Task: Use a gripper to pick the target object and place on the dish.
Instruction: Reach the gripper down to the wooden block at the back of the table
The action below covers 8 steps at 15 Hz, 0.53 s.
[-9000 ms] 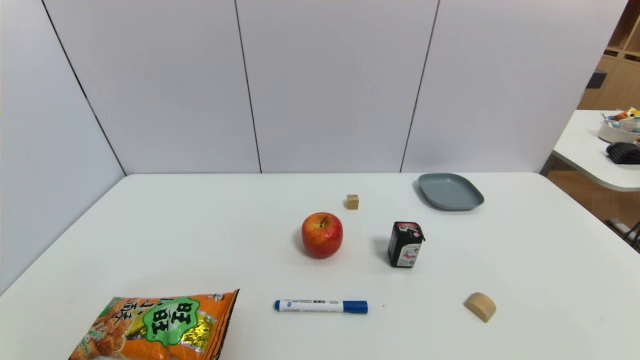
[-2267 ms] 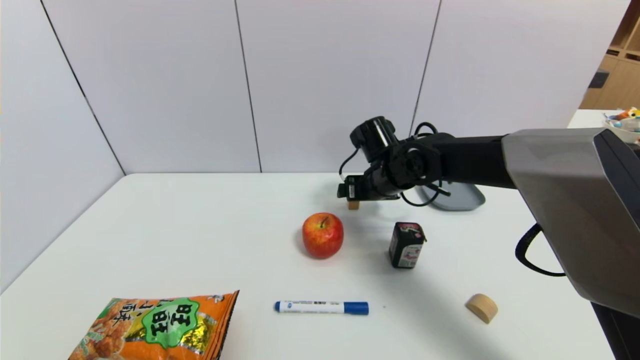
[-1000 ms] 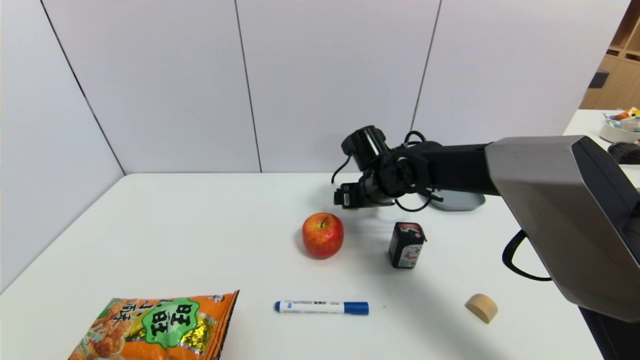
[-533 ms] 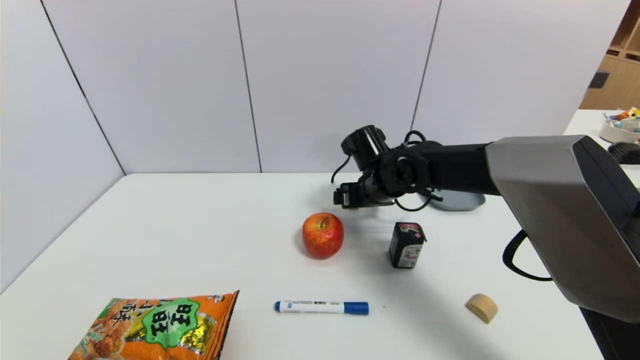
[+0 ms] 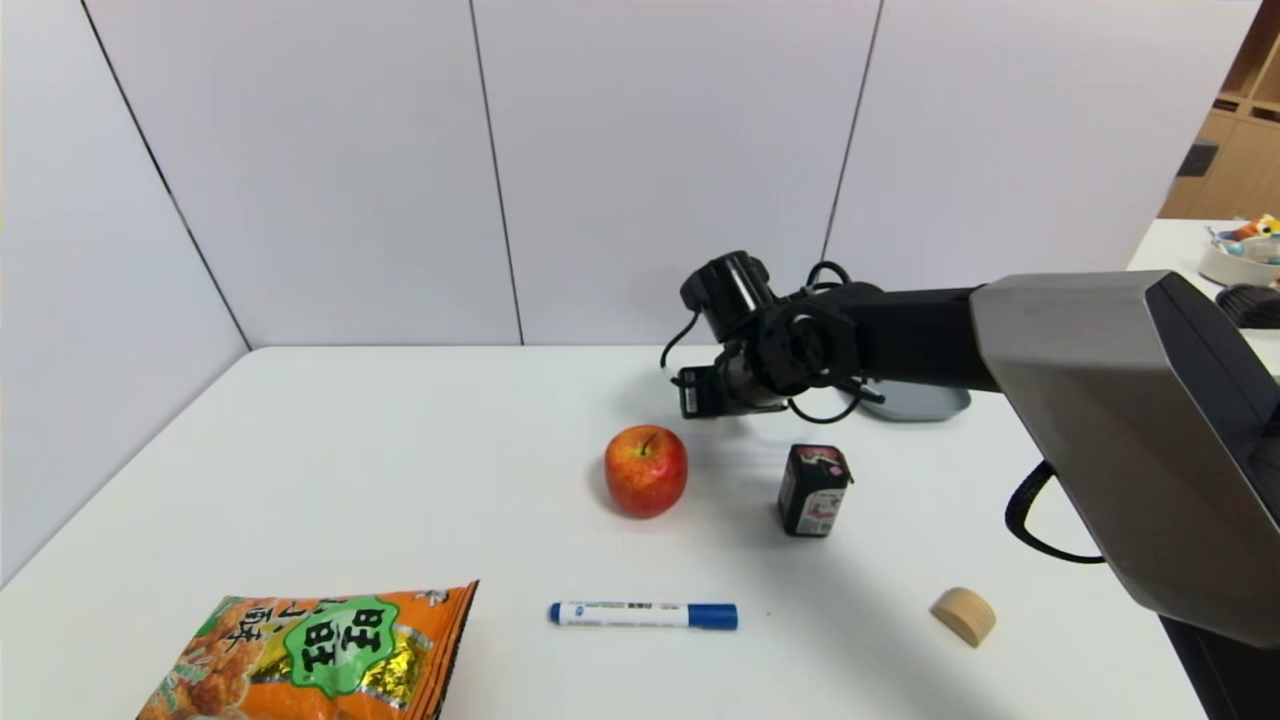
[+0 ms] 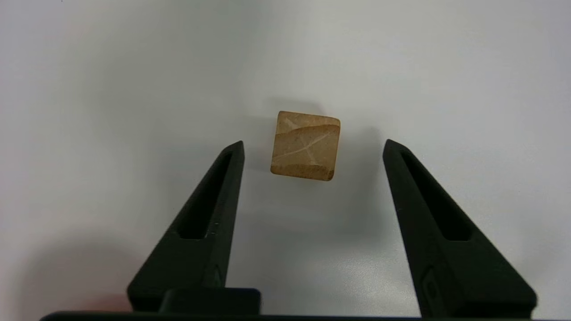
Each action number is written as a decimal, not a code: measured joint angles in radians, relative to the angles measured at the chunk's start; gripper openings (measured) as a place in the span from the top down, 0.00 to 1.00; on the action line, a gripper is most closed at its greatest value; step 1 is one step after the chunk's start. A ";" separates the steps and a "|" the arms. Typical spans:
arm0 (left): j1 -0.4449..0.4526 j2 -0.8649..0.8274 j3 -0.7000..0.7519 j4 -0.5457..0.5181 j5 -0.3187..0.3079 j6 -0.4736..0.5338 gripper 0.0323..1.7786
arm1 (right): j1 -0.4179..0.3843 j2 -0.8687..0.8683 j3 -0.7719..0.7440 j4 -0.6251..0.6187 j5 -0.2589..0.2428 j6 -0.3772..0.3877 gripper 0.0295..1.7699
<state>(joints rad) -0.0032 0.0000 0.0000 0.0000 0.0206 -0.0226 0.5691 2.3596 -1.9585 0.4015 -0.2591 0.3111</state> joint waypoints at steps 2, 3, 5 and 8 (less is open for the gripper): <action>0.000 0.000 0.000 0.000 0.000 0.000 0.05 | 0.000 0.000 0.000 0.000 0.000 -0.001 0.55; 0.000 0.000 0.000 0.000 0.000 0.000 0.05 | 0.000 0.000 0.000 0.000 0.000 0.000 0.66; 0.000 0.000 0.000 0.000 0.000 0.000 0.05 | 0.001 0.000 0.000 0.001 0.000 0.003 0.81; 0.000 0.000 0.000 0.000 0.000 0.000 0.05 | 0.002 0.000 0.000 0.001 0.001 0.006 0.81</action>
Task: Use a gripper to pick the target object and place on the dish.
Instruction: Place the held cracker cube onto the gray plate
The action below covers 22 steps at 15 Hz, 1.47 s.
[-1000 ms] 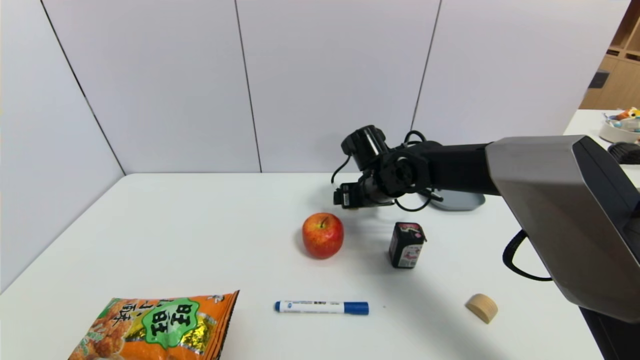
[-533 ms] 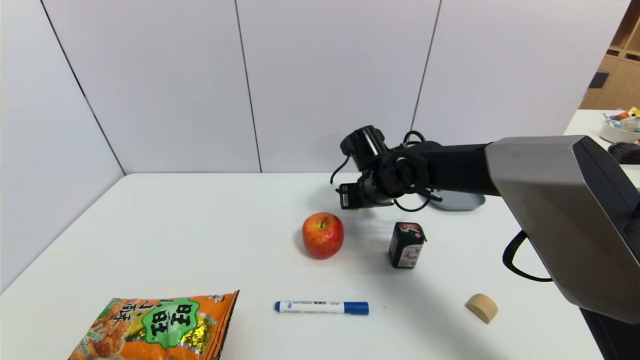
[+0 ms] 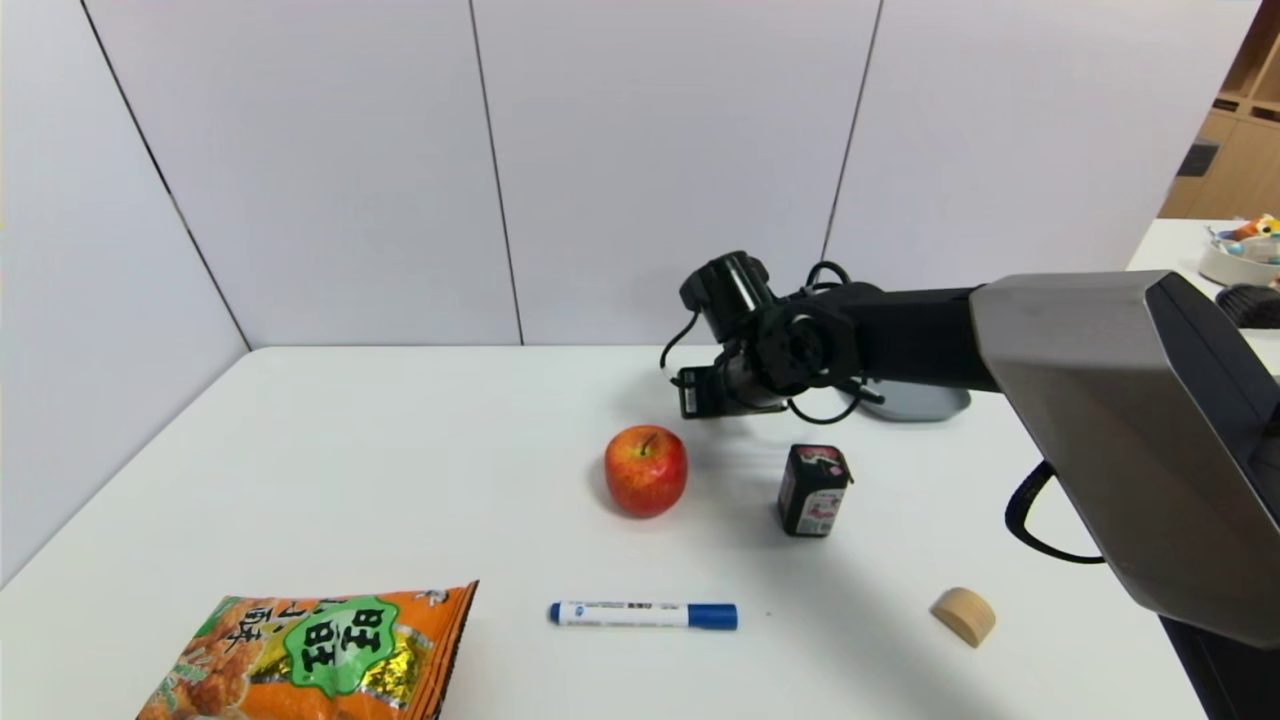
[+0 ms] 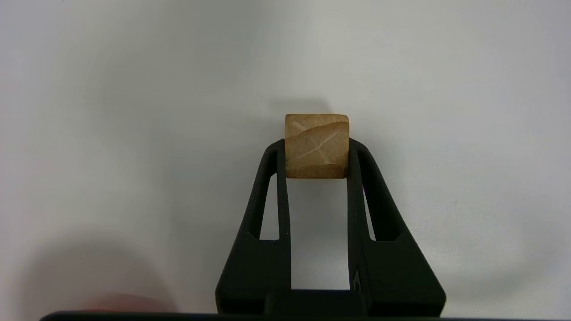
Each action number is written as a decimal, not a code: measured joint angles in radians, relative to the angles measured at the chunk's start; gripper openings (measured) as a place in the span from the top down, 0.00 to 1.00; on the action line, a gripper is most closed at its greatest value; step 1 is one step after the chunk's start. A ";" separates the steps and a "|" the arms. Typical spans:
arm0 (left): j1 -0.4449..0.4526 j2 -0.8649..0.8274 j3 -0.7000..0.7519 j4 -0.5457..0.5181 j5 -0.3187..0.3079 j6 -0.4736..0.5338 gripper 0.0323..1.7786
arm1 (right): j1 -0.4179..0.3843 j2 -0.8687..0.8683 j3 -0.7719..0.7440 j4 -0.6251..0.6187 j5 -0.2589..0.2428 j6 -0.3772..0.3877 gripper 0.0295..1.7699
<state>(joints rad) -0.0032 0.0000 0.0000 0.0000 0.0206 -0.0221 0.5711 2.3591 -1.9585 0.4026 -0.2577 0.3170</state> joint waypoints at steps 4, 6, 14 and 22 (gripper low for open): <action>0.000 0.000 0.000 0.000 0.000 -0.001 0.05 | 0.006 -0.005 0.001 0.002 -0.003 -0.003 0.81; 0.000 0.000 0.000 0.000 0.000 0.000 0.05 | 0.005 -0.025 0.001 0.002 -0.004 -0.014 0.81; 0.000 0.000 0.000 0.000 0.000 0.000 0.05 | -0.115 -0.176 0.001 0.003 -0.001 -0.105 0.81; 0.000 0.000 0.000 0.000 0.000 0.000 0.05 | -0.395 -0.193 0.018 0.064 -0.003 -0.119 0.81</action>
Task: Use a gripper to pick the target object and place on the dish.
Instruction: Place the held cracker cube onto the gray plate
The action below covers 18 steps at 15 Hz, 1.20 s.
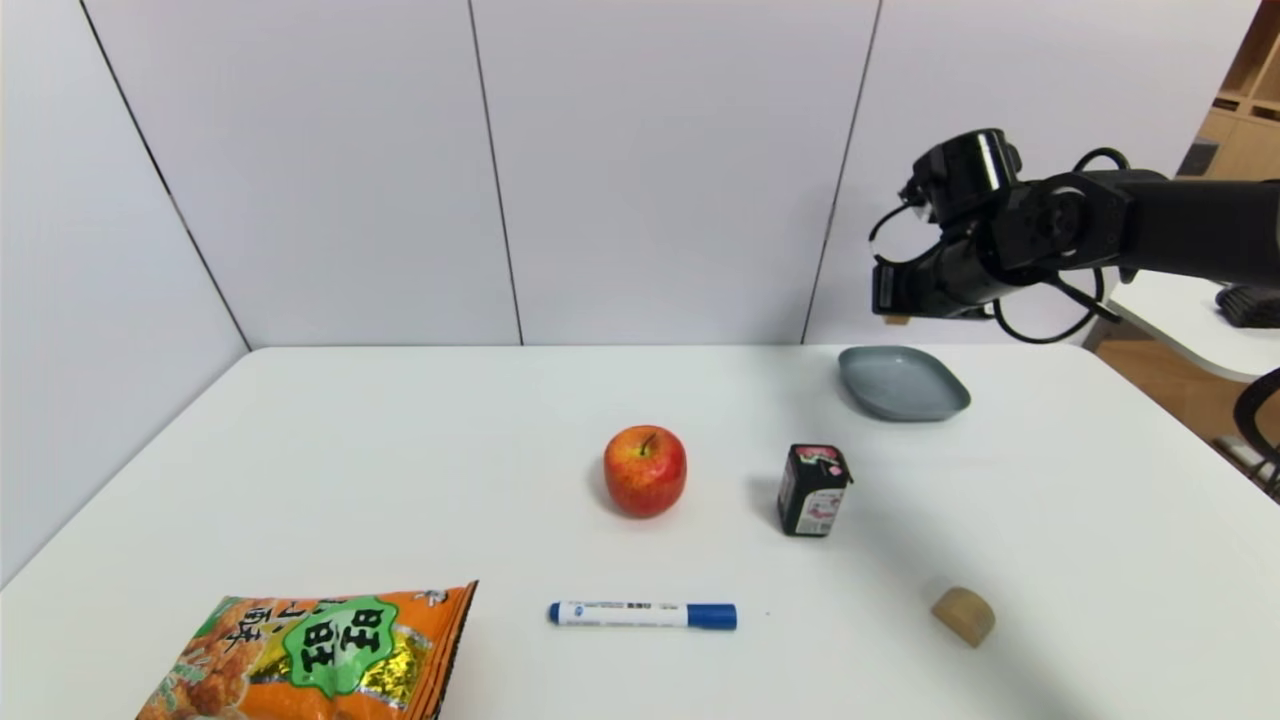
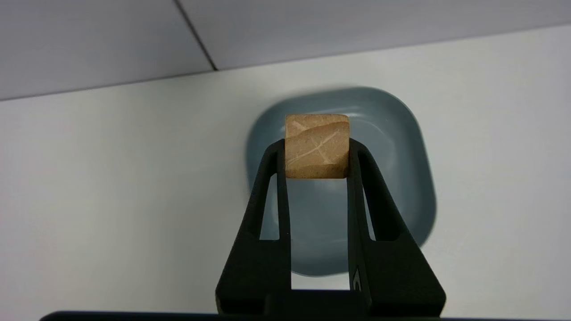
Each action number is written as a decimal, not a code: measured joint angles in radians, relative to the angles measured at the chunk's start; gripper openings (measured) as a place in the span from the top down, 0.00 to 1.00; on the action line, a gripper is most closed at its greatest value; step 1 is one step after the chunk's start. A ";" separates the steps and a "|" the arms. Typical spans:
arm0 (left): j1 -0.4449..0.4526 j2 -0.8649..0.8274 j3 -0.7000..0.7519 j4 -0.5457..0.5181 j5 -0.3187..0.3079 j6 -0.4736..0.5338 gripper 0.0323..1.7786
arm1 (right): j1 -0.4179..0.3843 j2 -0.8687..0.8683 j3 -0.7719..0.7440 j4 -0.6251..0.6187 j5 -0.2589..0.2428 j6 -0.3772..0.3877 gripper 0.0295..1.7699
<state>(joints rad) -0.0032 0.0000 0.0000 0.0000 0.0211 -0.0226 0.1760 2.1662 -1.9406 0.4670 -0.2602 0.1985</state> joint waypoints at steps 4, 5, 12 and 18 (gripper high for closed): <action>0.000 0.000 0.000 0.000 0.000 0.000 0.05 | -0.038 0.019 0.009 0.054 0.003 0.014 0.81; 0.000 0.000 0.000 0.000 0.000 0.000 0.05 | -0.041 0.026 0.010 0.054 0.003 0.014 0.81; 0.000 0.000 0.000 0.000 0.000 0.000 0.05 | -0.050 0.101 0.004 0.054 0.016 0.015 0.81; 0.000 0.000 0.000 0.000 0.000 0.000 0.05 | -0.043 0.164 0.000 0.049 0.029 0.017 0.81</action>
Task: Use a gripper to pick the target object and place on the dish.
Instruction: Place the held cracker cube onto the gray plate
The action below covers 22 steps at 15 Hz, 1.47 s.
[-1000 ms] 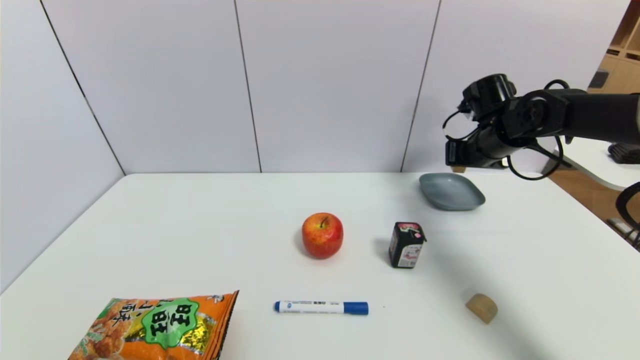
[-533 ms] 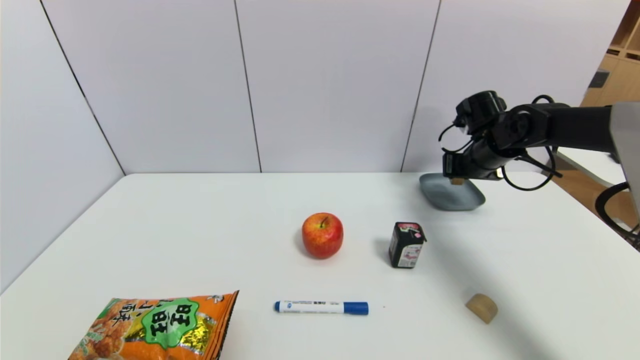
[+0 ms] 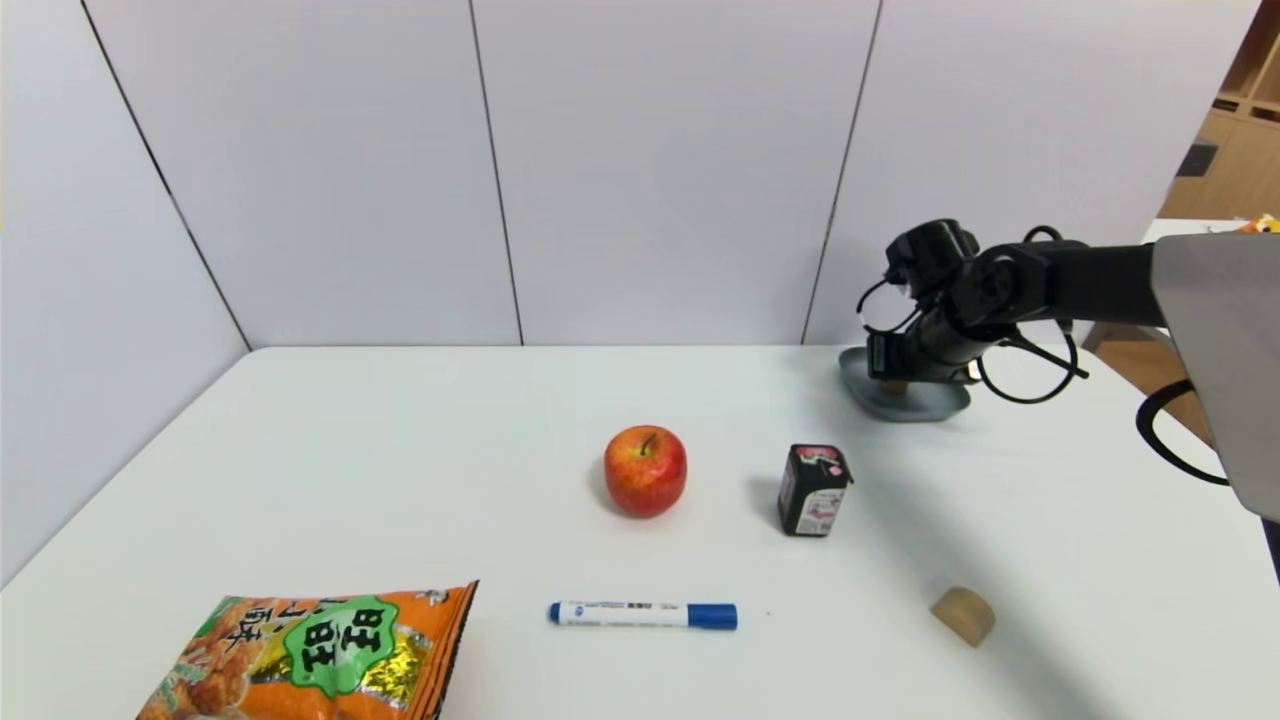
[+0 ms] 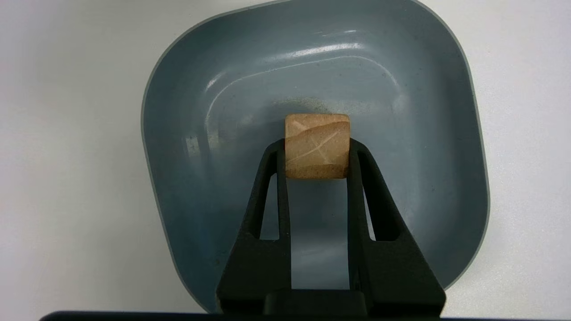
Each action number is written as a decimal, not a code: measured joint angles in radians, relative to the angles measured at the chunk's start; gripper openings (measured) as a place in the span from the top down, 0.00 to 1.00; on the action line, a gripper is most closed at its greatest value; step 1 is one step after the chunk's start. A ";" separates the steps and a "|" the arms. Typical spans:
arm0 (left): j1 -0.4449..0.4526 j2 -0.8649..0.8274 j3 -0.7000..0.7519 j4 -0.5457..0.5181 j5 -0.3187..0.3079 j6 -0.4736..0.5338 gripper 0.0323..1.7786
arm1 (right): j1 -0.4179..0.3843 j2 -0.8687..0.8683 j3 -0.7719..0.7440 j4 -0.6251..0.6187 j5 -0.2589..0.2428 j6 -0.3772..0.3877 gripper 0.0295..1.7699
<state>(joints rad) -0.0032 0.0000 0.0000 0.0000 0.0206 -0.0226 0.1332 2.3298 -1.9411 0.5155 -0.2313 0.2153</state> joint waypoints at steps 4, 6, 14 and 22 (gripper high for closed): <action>0.000 0.000 0.000 0.000 0.000 0.000 0.05 | 0.002 0.010 0.001 -0.001 0.005 0.000 0.81; 0.000 0.000 0.000 0.000 0.000 0.000 0.05 | 0.003 0.012 0.002 0.001 0.005 0.000 0.81; 0.000 0.000 0.000 0.000 0.000 0.000 0.05 | 0.014 0.014 0.002 0.002 -0.005 0.001 0.53; 0.000 0.000 0.000 0.000 0.000 0.000 0.05 | 0.039 -0.023 0.000 0.002 -0.012 0.016 0.22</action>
<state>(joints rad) -0.0032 0.0000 0.0000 0.0000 0.0206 -0.0230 0.1721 2.3072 -1.9406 0.5177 -0.2430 0.2309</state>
